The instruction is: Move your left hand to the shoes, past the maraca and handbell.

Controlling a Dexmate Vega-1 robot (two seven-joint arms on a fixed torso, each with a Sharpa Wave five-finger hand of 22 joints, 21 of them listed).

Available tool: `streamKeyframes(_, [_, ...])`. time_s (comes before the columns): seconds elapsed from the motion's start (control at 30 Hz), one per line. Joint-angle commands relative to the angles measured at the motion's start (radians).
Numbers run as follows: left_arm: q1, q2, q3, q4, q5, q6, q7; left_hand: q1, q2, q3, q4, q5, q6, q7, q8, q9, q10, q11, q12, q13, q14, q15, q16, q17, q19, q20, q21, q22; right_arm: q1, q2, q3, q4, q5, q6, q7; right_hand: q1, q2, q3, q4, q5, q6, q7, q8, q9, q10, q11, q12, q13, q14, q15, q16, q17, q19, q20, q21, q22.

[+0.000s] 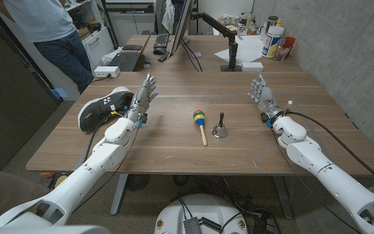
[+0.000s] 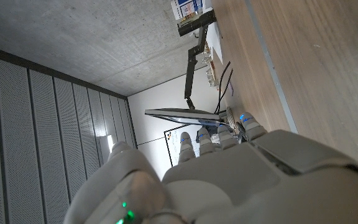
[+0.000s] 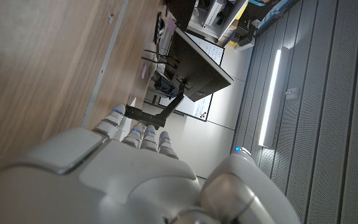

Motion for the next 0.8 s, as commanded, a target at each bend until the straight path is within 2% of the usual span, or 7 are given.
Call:
streamKeyframes(0.03, [0.015, 0.022, -0.006, -0.034, 0.043, -0.004, 0.036, 0.009, -0.002, -0.001, -0.007, 0.003, 0.004, -0.003, 0.006, 0.003, -0.006, 0.002, 0.005, 0.004, -0.009, -0.002, 0.005, 0.003, 0.003, 0.007, 0.006, 0.003, -0.005, -0.005, 0.004, -0.011, -0.003, -0.004, -0.01, 0.008, 0.003, 0.001, -0.001, 0.007, -0.01, 0.0, 0.007, 0.005, -0.002, 0.008, 0.005, 0.004, -0.009, -0.001, 0.005, 0.005, -0.005, 0.007, 0.002, 0.003])
streamKeyframes(0.53, [0.02, 0.045, -0.004, -0.058, 0.131, -0.011, 0.086, 0.012, -0.001, 0.0, -0.009, 0.002, 0.013, -0.002, 0.008, 0.003, -0.006, 0.001, 0.004, 0.004, -0.018, 0.002, 0.003, 0.003, 0.0, 0.008, 0.005, 0.003, -0.013, -0.01, 0.008, -0.021, -0.005, -0.004, -0.019, 0.009, 0.005, 0.001, -0.003, 0.006, -0.011, 0.001, 0.007, 0.005, -0.006, 0.008, 0.004, 0.004, -0.013, 0.0, 0.004, 0.004, -0.008, 0.006, 0.002, 0.003])
streamKeyframes(0.8, [0.037, 0.068, -0.01, -0.1, 0.197, -0.002, 0.139, 0.014, 0.0, 0.0, -0.01, 0.001, 0.015, -0.003, 0.008, 0.003, -0.007, 0.001, 0.004, 0.004, -0.025, 0.003, 0.002, 0.003, -0.002, 0.008, 0.005, 0.003, -0.012, -0.01, 0.008, -0.02, -0.004, -0.006, -0.017, 0.01, 0.006, 0.0, -0.003, 0.006, -0.011, 0.001, 0.007, 0.005, -0.009, 0.009, 0.004, 0.003, -0.015, 0.001, 0.004, 0.005, -0.009, 0.007, 0.002, 0.003])
